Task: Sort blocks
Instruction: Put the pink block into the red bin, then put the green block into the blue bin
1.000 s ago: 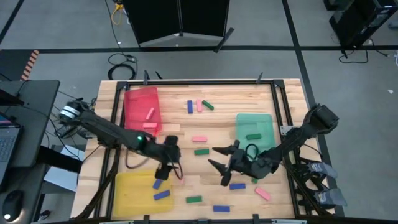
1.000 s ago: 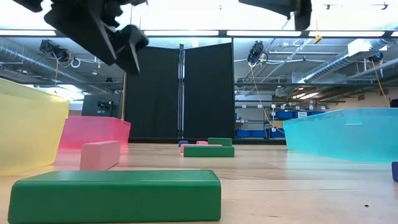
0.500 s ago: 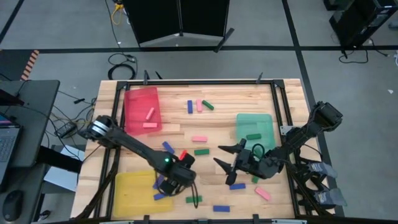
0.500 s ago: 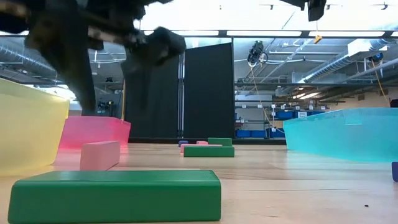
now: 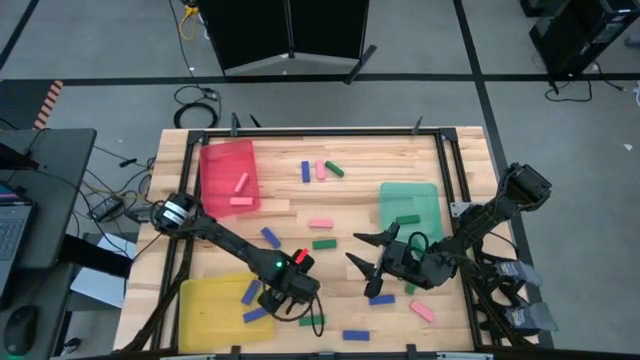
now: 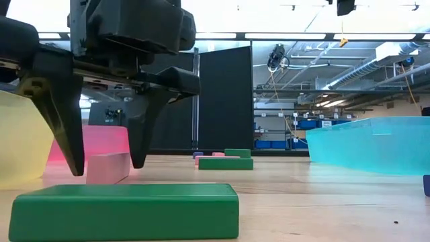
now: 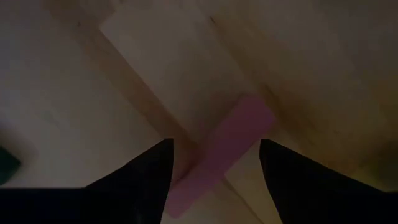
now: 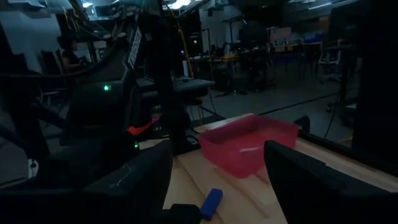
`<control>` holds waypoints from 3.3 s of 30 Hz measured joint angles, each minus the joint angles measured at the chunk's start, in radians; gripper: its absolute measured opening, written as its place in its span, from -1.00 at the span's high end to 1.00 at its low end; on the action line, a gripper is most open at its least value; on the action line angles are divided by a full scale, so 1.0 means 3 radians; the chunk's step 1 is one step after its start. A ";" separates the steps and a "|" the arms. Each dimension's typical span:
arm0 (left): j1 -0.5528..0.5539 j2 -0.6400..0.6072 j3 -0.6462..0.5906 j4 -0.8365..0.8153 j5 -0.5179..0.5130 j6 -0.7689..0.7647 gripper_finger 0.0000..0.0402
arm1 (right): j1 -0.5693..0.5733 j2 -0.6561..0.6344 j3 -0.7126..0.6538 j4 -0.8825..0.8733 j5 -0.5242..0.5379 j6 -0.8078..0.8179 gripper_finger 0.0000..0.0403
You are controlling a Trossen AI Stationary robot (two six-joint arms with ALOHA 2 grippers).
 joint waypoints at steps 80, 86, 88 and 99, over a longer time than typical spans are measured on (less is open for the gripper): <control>0.1872 -0.4097 -0.2519 0.1848 -0.0284 -0.2249 -0.23 | -0.0878 0.0881 0.1419 -0.3470 -0.1762 0.1406 -0.33; 0.1541 -0.4097 -0.2522 0.1878 -0.0297 -0.2282 -0.23 | -0.1150 0.1241 0.1706 -0.3942 -0.2318 0.1119 -0.33; 0.1429 -0.4097 -0.2522 0.1903 -0.0339 -0.2286 -0.23 | -0.1216 0.1310 0.1726 -0.3951 -0.2436 0.0993 -0.33; 0.0854 -0.4094 -0.2523 0.2308 -0.0623 -0.2260 -0.23 | -0.1507 0.1492 0.1755 -0.4124 -0.2848 0.0648 -0.33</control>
